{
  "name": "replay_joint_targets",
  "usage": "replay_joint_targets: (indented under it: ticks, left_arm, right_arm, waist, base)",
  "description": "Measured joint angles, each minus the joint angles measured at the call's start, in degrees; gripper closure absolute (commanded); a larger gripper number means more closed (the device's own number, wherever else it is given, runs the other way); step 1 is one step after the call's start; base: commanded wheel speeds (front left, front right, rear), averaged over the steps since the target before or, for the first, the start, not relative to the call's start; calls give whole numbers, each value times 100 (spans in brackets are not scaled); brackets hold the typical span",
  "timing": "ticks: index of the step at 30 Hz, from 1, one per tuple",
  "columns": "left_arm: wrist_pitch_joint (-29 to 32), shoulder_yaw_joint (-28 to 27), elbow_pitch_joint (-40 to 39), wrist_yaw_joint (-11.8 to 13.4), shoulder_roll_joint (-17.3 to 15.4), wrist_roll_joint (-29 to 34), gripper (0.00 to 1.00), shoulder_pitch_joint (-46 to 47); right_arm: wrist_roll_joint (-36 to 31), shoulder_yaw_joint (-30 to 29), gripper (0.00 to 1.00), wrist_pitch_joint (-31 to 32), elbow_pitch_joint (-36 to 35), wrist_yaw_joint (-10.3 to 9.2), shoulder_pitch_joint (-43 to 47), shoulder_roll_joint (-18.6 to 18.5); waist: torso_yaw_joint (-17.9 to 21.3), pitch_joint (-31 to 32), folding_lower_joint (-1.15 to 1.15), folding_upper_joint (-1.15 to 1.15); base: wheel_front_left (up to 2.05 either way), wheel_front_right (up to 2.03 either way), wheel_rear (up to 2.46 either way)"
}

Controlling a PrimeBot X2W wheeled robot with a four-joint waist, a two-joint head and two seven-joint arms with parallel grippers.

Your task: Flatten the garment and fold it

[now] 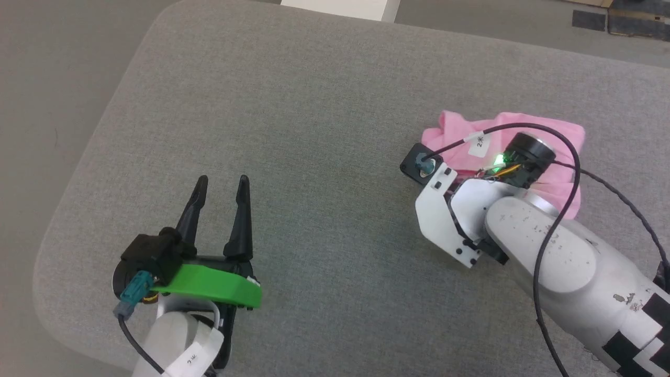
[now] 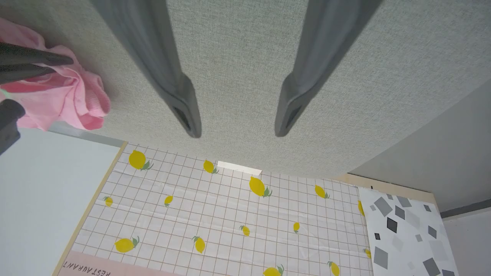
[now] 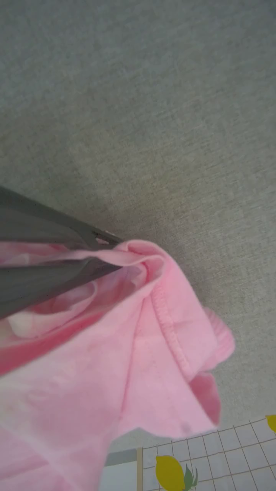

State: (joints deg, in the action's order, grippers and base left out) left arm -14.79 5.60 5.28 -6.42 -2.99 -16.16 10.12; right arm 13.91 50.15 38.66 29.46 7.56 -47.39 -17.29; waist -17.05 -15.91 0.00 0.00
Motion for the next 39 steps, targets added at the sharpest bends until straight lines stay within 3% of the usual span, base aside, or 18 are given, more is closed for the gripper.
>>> replay_joint_targets:
  ticks: [1, 2, 3, 9, 13, 20, 24, 28, 34, 39]
  left_arm:
    - [0, -5, -1, 4, 0, 0, 0, 1]
    - [0, -11, -3, 21, 0, 1, 0, 1]
    - [0, -15, -7, 27, 0, 1, 0, 1]
    - [0, -77, -14, 45, 0, 18, 0, -3]
    - [0, -151, -20, 44, -1, 73, 0, -27]
    - [0, -298, -55, 42, 0, 107, 0, -163]
    - [0, -331, -67, 42, 0, 112, 0, -198]
    - [0, -345, -64, 42, 0, 112, 0, -230]
    - [0, -314, -10, 47, 1, 112, 0, -252]
    - [0, -297, 45, 51, 1, 112, 0, -317]
  right_arm:
    - [105, 52, 84, -38, 30, 0, -11, 0]
    - [199, 87, 56, -122, 41, 0, -17, -2]
    - [282, 85, 0, -188, 48, 0, -18, 3]
    - [754, 26, 0, -973, -290, 1, -15, 5]
    - [784, -501, 0, -1741, -769, 1, 36, -11]
    - [386, -2406, 0, -2864, -1434, 1, 1166, 54]
    - [74, -3746, 0, -3481, -1835, 1, 2130, 465]
    - [-226, -4709, 0, -4058, -2191, 0, 2923, 970]
    - [-472, -5489, 0, -4727, -2437, 0, 3710, 1307]
    - [-603, -5627, 0, -5042, -2490, 0, 4127, 1393]
  waist:
    - [3, -4, 0, 0]
    - [14, -2, 0, 0]
    - [26, 5, 0, 0]
    - [160, 125, 0, 0]
    - [285, 276, 0, 0]
    - [584, 576, 0, 0]
    - [791, 713, 0, 0]
    - [1000, 824, 0, 0]
    - [1259, 968, 0, 0]
    - [1421, 1105, 0, 0]
  base:
    - [0, 0, 0]
    - [0, 0, 0]
    - [0, 0, 0]
    - [0, 0, 0]
    - [0, 0, 0]
    - [0, 0, 0]
    - [0, 0, 0]
    - [0, 0, 0]
    - [0, 0, 0]
    - [0, 0, 0]
